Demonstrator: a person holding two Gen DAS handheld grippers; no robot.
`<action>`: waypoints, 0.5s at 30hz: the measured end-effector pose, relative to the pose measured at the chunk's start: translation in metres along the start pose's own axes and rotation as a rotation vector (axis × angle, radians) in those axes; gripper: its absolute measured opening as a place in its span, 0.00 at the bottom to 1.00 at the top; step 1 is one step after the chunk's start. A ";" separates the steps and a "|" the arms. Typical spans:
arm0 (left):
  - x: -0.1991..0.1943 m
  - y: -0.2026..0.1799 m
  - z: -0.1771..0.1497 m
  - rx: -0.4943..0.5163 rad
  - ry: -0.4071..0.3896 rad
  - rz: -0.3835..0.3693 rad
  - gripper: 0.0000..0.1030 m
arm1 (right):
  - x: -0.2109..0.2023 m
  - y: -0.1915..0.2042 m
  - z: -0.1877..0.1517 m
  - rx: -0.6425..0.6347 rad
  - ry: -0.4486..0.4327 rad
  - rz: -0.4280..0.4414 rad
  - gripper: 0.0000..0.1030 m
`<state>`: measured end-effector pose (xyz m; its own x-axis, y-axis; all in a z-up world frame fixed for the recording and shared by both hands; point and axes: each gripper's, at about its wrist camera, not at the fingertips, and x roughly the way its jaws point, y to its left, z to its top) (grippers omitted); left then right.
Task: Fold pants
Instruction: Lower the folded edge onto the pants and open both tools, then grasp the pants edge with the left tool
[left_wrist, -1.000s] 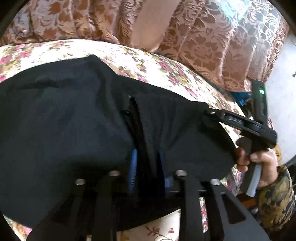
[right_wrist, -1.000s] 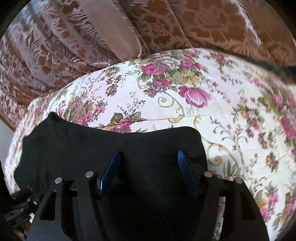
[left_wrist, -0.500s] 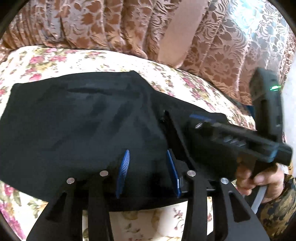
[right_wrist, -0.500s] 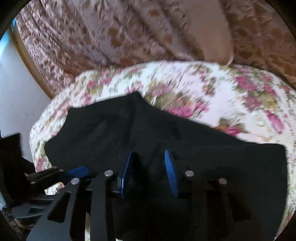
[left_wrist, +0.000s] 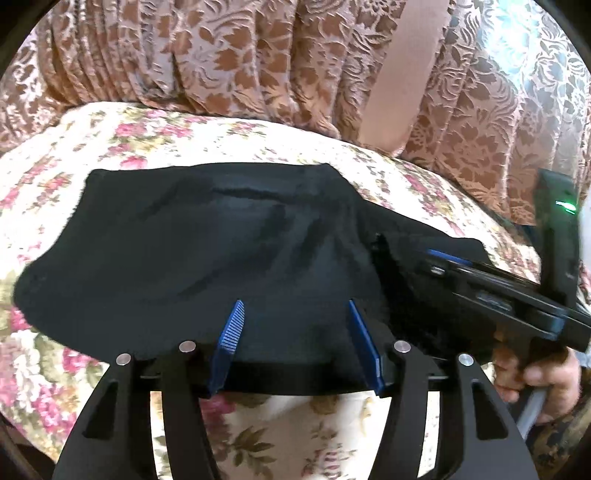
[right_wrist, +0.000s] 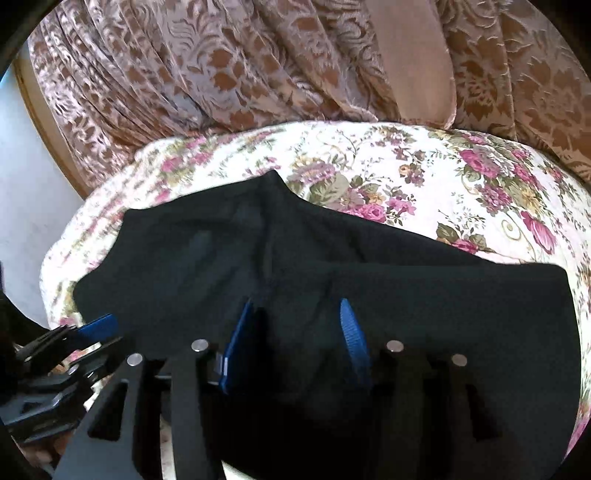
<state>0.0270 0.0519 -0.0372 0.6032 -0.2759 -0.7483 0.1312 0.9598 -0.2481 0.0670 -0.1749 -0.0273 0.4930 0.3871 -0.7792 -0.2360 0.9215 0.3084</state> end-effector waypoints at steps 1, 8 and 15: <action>-0.004 0.003 -0.001 -0.001 -0.012 0.025 0.63 | -0.004 0.002 -0.003 -0.006 -0.002 0.007 0.50; -0.029 0.019 -0.003 0.018 -0.088 0.203 0.66 | -0.033 -0.002 -0.028 0.014 -0.024 -0.003 0.59; -0.045 0.040 -0.004 -0.020 -0.097 0.257 0.66 | -0.030 -0.016 -0.048 0.058 0.019 -0.027 0.61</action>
<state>0.0016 0.1024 -0.0156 0.6873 -0.0162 -0.7262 -0.0511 0.9962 -0.0706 0.0157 -0.2026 -0.0348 0.4825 0.3622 -0.7975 -0.1735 0.9320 0.3183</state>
